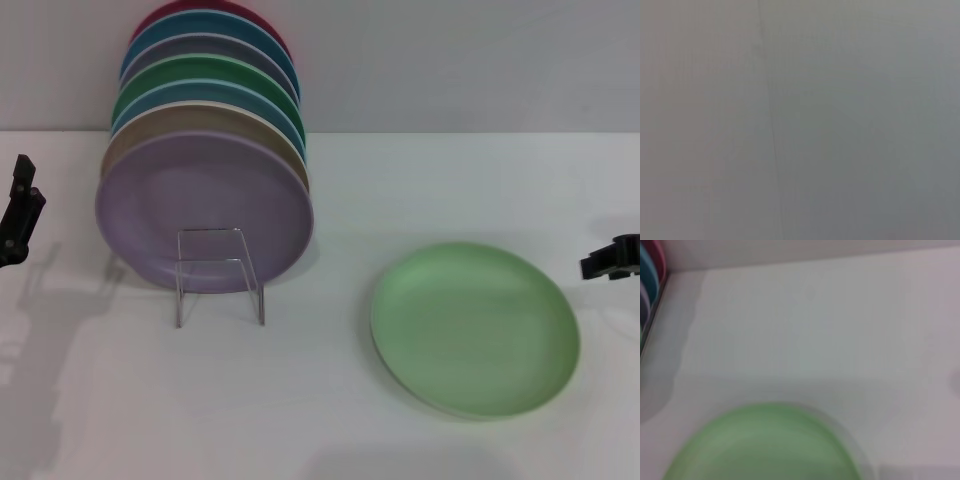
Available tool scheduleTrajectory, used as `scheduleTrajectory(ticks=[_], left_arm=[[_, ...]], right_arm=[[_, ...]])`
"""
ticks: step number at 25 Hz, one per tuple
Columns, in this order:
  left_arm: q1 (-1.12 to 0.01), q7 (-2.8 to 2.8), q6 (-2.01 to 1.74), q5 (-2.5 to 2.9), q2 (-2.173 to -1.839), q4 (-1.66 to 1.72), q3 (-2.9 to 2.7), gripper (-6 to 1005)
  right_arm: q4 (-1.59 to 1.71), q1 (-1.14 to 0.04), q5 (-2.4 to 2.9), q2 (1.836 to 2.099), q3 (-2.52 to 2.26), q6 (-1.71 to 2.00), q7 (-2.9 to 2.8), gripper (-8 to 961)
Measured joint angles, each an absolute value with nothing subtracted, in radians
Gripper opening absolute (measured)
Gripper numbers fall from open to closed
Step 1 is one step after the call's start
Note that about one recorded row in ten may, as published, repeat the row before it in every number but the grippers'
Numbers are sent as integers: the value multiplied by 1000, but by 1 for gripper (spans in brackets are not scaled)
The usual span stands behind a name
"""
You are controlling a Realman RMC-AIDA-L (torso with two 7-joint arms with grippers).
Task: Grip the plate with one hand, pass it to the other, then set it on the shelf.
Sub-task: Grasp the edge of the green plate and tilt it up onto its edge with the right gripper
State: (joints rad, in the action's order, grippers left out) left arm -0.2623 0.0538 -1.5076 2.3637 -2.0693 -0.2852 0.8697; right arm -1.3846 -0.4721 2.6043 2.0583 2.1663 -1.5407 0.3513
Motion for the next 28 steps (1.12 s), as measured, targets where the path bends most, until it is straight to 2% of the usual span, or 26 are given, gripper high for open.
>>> scheduleTrajectory(ticks=[3, 5, 17, 28], left_arm=[[-265, 54, -1506, 2364, -2069, -285, 874, 784], [-266, 54, -1506, 2364, -2069, -284, 875, 784], [-279, 54, -1502, 2358, -2069, -275, 876, 785], [-289, 55, -1497, 2358, -2069, -274, 877, 785]], right_arm=[[-1329, -503, 2609, 2055, 2166, -1543, 357, 194], [-1300, -519, 2609, 2054, 2163, -1546, 361, 395], [-1268, -570, 2712, 2045, 2139, -1592, 333, 759], [-1180, -596, 2722, 2046, 2127, -1544, 331, 759]])
